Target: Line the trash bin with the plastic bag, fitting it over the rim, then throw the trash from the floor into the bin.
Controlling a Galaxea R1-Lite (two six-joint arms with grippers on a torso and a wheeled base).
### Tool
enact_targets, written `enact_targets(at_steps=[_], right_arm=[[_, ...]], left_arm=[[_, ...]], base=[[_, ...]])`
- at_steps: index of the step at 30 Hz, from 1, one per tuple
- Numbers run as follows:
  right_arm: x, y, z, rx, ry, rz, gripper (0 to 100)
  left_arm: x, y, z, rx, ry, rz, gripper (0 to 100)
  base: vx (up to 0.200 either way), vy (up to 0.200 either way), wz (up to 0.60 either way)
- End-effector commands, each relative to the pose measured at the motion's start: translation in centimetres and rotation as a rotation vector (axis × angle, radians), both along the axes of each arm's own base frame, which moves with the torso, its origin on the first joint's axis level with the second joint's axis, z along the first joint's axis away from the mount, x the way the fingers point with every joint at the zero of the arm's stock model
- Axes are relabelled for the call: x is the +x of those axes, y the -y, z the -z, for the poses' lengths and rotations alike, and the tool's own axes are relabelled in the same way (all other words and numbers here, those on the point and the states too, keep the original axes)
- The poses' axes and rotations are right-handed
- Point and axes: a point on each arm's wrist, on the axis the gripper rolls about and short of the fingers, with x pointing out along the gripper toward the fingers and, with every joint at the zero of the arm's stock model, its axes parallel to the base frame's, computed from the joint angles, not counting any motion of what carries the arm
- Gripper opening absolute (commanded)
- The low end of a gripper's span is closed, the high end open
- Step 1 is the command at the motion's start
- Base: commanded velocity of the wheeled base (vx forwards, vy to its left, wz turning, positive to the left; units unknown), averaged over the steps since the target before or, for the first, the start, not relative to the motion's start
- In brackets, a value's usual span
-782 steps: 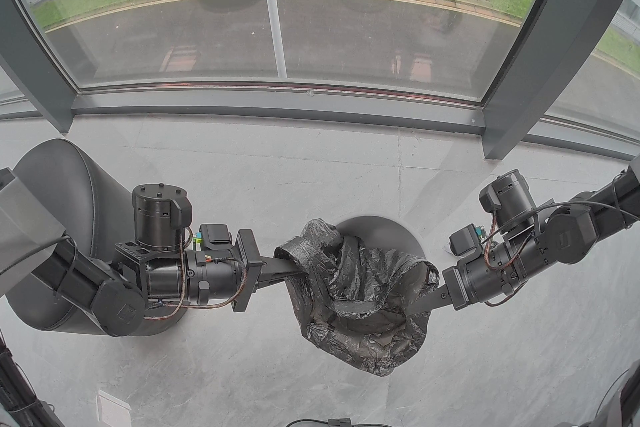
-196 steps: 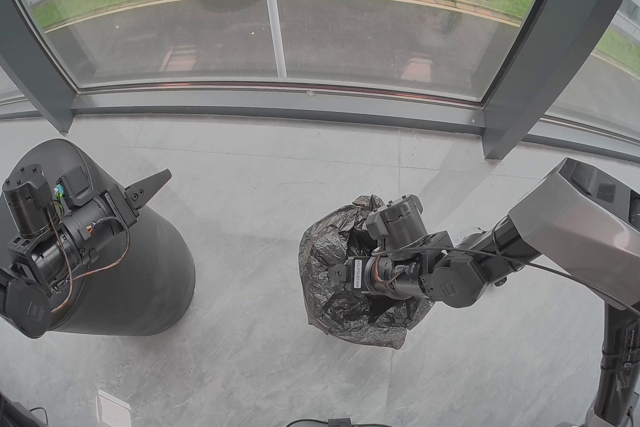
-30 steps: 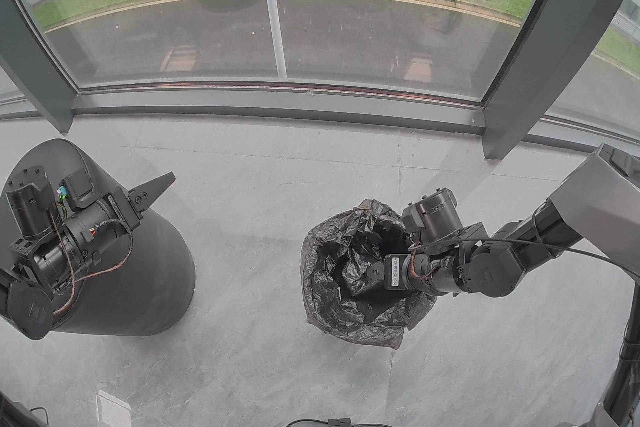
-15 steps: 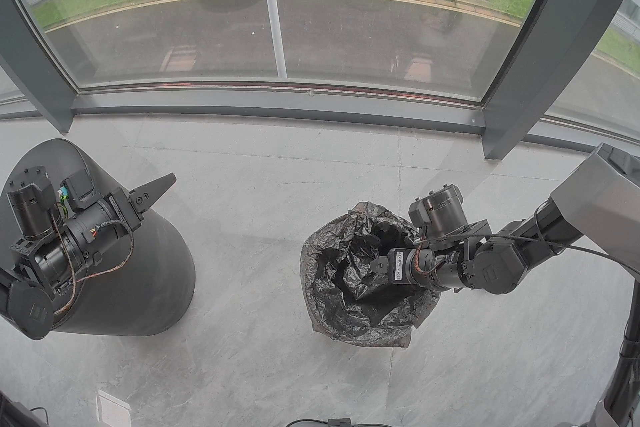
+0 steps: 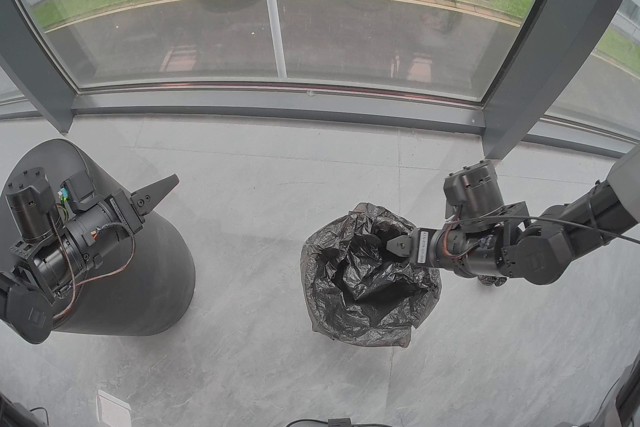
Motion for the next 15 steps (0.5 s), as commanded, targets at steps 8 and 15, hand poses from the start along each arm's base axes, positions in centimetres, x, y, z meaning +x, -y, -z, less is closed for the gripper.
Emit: enact_targets(at_steps=[8,15], right_arm=[[-1.2,9.6,-0.6,-0.106,0.015,0.085,100],[0.9,15.1,3.2,-0.313,-0.002,-0.003,100]], left_arm=[[-1.3,1.6,-0.3,0.016,0.011,0.027,100],[-1.3,2.1,0.8,0.121,0.01,-0.039,100]], base=[[0.0,0.0,0.0],[0.0,0.0,0.0]])
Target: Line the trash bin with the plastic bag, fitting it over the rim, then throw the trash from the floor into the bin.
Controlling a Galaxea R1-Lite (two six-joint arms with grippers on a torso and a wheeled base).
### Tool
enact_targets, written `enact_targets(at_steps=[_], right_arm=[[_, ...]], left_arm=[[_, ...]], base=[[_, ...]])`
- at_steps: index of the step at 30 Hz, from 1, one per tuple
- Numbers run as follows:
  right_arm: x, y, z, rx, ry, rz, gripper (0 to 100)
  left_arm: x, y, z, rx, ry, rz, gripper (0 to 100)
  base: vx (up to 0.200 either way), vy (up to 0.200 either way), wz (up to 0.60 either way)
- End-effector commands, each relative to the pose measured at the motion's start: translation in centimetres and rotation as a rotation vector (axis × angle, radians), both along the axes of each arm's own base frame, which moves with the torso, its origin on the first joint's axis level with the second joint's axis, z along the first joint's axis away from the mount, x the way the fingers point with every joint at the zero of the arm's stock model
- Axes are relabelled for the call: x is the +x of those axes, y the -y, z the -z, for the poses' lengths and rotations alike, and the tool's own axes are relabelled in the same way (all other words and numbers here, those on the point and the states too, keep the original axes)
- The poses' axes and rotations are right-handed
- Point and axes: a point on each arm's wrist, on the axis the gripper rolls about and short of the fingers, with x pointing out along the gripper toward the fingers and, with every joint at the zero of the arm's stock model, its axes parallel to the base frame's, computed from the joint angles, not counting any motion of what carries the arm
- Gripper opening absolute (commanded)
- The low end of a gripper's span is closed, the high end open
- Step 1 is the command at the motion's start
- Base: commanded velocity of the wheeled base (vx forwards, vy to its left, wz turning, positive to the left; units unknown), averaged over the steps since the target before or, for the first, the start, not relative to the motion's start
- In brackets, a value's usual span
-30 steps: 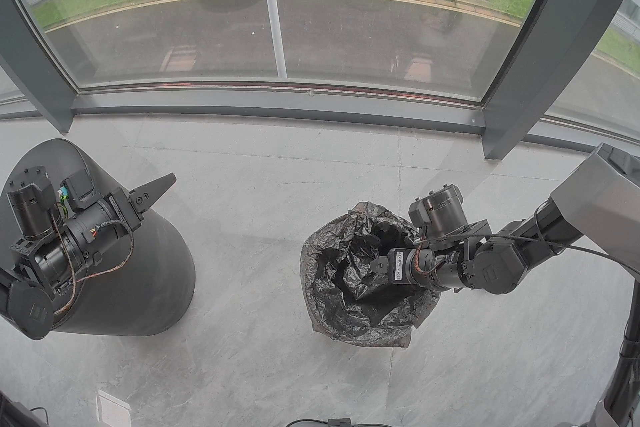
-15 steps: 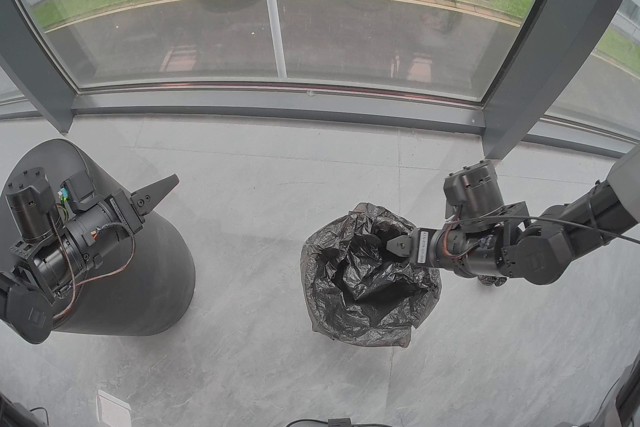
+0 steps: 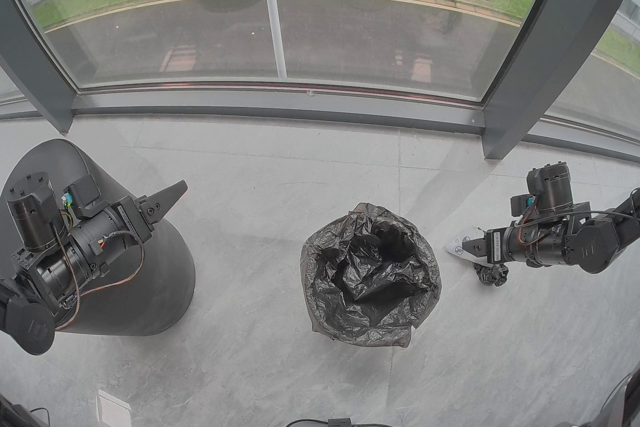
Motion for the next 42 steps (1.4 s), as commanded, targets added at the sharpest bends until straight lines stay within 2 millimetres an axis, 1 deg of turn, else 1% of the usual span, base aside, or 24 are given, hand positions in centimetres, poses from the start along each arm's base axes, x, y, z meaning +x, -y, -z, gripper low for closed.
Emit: enact_targets(at_steps=[1,4,7,8,9,10,12,14,15,16,17,18,23,24,26,27,29,32,38,39,42], right_arm=[[1.7,4.8,3.6,-0.124,-0.044,-0.004,100],[3.4,5.4,4.6,-0.197,-0.016,-0.085,100],[4.6,5.4,5.1,-0.226,-0.007,-0.135,100],[5.4,5.3,5.6,-0.224,-0.004,-0.153,100],[5.8,5.3,5.9,-0.223,-0.005,-0.16,100],[6.9,5.4,6.4,-0.224,0.001,-0.174,100],[8.4,6.3,7.3,-0.242,0.008,-0.189,100],[9.4,7.0,7.8,-0.261,0.017,-0.2,100],[10.5,7.4,8.4,-0.275,0.027,-0.211,100],[10.7,7.4,8.5,-0.277,0.029,-0.212,100],[11.6,7.6,9.1,-0.281,0.034,-0.227,100],[12.0,7.6,9.3,-0.281,0.04,-0.24,100],[12.7,7.5,10.7,-0.267,0.033,-0.275,100],[12.7,7.5,10.7,-0.267,0.033,-0.275,100],[13.4,7.5,11.6,-0.265,0.027,-0.277,100],[13.4,7.5,11.7,-0.265,0.027,-0.277,100],[14.1,7.6,12.4,-0.267,0.029,-0.273,100],[14.5,8.2,12.9,-0.268,0.026,-0.26,100],[14.7,9.4,13.5,-0.269,0.017,-0.237,100],[14.9,10.1,13.6,-0.271,0.019,-0.221,100],[14.9,10.7,14.0,-0.27,0.011,-0.207,100]], left_arm=[[-0.3,0.6,0.9,0.074,-0.007,-0.015,100],[-0.4,0.7,1.1,0.077,-0.015,-0.005,100],[-0.3,0.8,1.3,0.078,-0.022,-0.001,100],[-0.2,0.8,1.5,0.08,-0.031,0.0,100],[-0.2,0.8,1.6,0.079,-0.033,0.0,100],[-0.1,0.8,1.7,0.08,-0.038,0.0,100],[0.0,0.9,1.9,0.082,-0.045,0.0,100],[0.1,0.9,2.0,0.083,-0.051,0.0,100],[0.1,0.9,2.1,0.084,-0.054,0.0,100],[0.1,0.9,2.2,0.084,-0.056,0.0,100],[0.1,0.9,2.2,0.084,-0.057,0.001,100],[0.1,0.9,2.2,0.084,-0.059,0.001,100],[0.1,1.0,2.2,0.085,-0.059,0.004,100],[0.1,1.0,2.2,0.085,-0.059,0.004,100],[0.1,1.0,2.3,0.085,-0.062,0.005,100],[0.1,1.0,2.3,0.085,-0.062,0.007,100],[0.2,1.1,2.4,0.085,-0.067,0.01,100],[0.2,1.1,2.5,0.086,-0.07,0.01,100],[0.4,1.2,2.7,0.087,-0.079,0.01,100],[0.5,1.2,2.9,0.09,-0.085,0.011,100],[0.6,1.2,3.0,0.091,-0.088,0.011,100]], base=[[0.0,0.0,0.0],[0.0,0.0,0.0],[0.0,0.0,0.0],[0.0,0.0,0.0],[0.0,0.0,0.0],[0.0,0.0,0.0],[0.0,0.0,0.0],[0.0,0.0,0.0],[0.0,0.0,0.0],[0.0,0.0,0.0],[0.0,0.0,0.0],[0.0,0.0,0.0],[0.0,0.0,0.0],[0.0,0.0,0.0],[0.0,0.0,0.0],[0.0,0.0,0.0],[0.0,0.0,0.0],[0.0,0.0,0.0],[0.0,0.0,0.0],[0.0,0.0,0.0],[0.0,0.0,0.0]])
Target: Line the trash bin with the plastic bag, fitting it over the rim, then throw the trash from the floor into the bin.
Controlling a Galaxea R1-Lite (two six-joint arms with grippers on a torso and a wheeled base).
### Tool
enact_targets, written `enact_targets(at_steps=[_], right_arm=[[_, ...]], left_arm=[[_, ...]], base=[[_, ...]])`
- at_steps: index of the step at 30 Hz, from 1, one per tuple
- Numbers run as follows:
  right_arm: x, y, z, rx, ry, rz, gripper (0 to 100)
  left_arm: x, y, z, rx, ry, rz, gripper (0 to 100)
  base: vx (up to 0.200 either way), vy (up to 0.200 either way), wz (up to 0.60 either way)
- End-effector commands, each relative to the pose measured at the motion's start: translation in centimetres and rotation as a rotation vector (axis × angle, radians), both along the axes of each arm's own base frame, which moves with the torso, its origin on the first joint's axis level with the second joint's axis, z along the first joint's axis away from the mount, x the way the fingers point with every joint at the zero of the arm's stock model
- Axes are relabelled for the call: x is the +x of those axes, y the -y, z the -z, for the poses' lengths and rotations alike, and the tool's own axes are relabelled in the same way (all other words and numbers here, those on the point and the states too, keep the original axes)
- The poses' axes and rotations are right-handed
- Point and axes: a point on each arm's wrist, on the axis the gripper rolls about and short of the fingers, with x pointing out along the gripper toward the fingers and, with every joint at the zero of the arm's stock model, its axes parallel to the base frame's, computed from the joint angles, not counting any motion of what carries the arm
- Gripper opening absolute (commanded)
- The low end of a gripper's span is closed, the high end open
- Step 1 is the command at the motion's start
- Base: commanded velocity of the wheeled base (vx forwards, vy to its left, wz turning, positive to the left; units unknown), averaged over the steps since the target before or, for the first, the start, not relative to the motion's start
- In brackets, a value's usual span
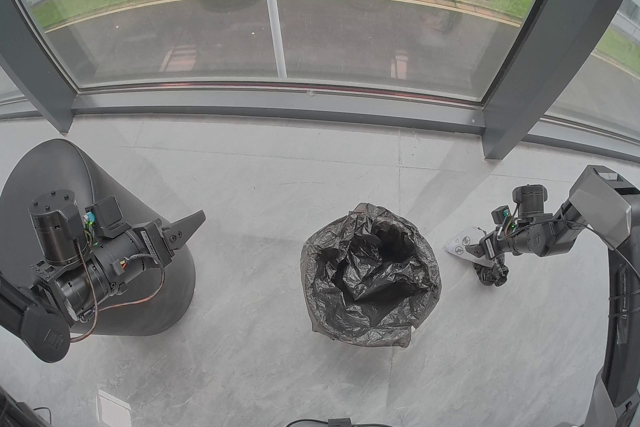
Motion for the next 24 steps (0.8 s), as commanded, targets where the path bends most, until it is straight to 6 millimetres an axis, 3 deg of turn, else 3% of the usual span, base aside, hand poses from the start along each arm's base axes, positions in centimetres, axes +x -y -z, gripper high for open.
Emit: enact_targets(at_steps=[1,8,24], right_arm=[[0.0,1.1,1.4,0.002,-0.025,0.025,100],[0.8,1.5,2.6,-0.003,-0.026,0.038,100],[1.1,2.2,2.7,-0.003,-0.02,0.053,100]], left_arm=[[0.2,0.1,0.4,0.003,-0.013,0.001,100],[0.3,0.3,0.5,0.004,-0.019,0.008,100],[0.3,0.4,0.8,0.007,-0.029,0.011,100]], base=[[0.0,0.0,0.0],[0.0,0.0,0.0],[0.0,0.0,0.0]])
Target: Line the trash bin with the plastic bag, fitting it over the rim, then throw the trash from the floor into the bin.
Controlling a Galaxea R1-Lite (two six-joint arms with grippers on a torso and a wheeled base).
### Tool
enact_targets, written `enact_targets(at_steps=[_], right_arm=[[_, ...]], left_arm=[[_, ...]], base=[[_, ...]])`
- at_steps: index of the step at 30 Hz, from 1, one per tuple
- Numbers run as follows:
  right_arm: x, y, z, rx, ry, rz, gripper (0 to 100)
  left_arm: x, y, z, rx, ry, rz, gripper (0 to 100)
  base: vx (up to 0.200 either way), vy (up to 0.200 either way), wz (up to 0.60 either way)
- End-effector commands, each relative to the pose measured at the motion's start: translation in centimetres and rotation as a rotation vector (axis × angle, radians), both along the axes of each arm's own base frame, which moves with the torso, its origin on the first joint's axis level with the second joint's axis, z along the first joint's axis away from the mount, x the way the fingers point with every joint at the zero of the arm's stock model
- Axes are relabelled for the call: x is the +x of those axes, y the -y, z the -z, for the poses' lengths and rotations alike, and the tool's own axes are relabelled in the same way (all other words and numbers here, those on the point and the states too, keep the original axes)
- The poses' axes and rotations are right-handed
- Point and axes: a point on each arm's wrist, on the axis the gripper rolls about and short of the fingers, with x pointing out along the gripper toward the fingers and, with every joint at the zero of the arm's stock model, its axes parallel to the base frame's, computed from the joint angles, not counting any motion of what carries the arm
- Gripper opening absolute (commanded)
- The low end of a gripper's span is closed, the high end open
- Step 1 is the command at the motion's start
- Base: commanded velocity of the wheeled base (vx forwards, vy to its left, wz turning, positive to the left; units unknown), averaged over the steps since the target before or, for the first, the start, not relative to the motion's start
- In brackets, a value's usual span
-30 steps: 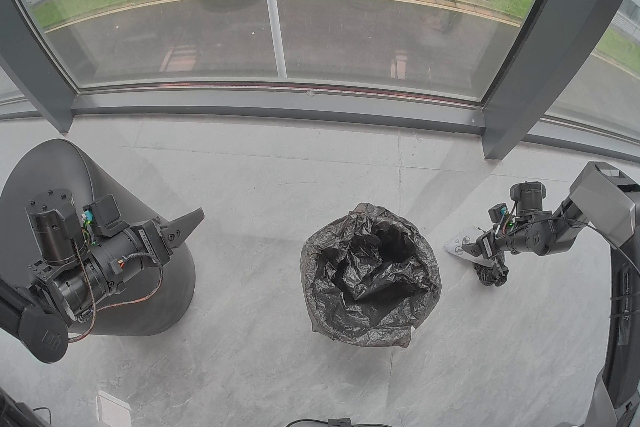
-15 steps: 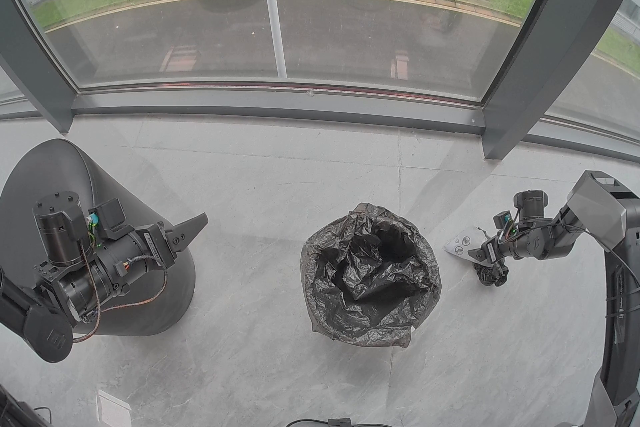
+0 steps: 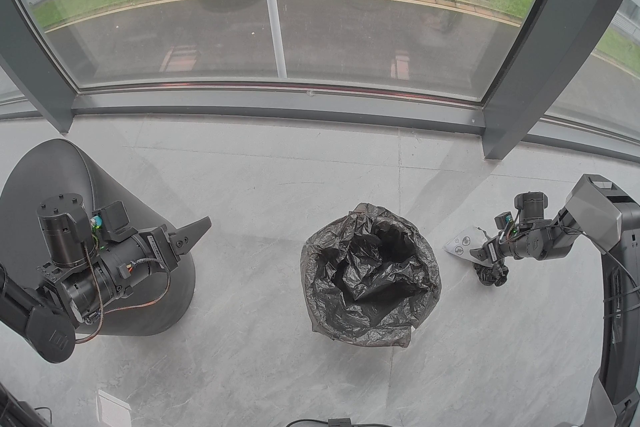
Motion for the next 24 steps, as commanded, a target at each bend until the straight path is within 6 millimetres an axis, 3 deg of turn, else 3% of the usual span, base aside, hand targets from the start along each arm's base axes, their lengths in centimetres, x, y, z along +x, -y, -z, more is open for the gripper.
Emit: enact_targets(at_steps=[1,2,3,24], right_arm=[[0.0,0.04,0.15,0.0,-0.004,0.0,100],[-0.04,0.03,0.19,0.001,-0.011,0.0,100],[-0.04,0.03,0.2,0.002,-0.017,0.0,0],[0.05,0.11,-0.07,0.018,-0.04,0.01,0]], left_arm=[[0.02,0.03,0.07,0.001,-0.003,0.001,100],[0.04,0.03,0.11,0.001,-0.004,0.001,100],[0.04,0.03,0.11,0.0,-0.005,0.0,100],[0.09,0.04,0.1,-0.001,-0.003,0.0,100]], base=[[0.0,0.0,0.0],[0.0,0.0,0.0],[0.0,0.0,0.0],[0.0,0.0,0.0]])
